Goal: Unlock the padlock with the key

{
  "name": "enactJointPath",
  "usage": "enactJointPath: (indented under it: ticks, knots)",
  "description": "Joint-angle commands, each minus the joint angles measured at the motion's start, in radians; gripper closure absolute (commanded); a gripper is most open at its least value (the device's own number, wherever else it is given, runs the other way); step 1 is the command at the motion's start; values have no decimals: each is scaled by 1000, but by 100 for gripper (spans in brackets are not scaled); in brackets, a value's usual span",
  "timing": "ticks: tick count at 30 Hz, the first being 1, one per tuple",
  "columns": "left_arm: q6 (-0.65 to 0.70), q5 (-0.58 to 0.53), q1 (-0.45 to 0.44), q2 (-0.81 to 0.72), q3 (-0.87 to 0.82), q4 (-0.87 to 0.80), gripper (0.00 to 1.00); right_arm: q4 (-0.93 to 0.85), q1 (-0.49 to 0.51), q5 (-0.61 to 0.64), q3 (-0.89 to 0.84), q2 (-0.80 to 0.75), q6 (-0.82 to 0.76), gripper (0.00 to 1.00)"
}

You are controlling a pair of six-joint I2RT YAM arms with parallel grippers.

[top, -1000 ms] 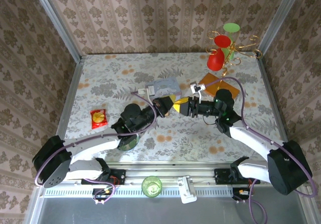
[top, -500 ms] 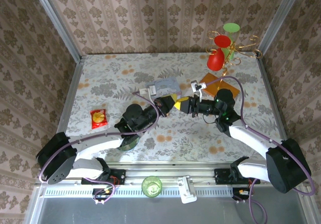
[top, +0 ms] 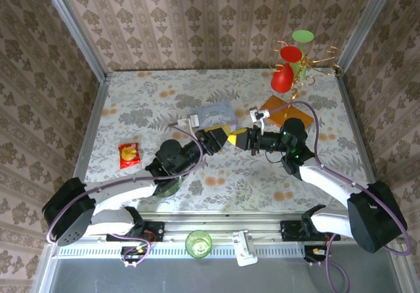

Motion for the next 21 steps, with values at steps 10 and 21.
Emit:
enactJointPath:
  ticks: [10, 21]
  knots:
    - [157, 241, 75, -46, 213, -508, 37, -352, 28, -31, 60, -53, -230, 100]
    - [250, 384, 94, -30, 314, -702, 56, -373, 40, -55, 68, -49, -232, 100]
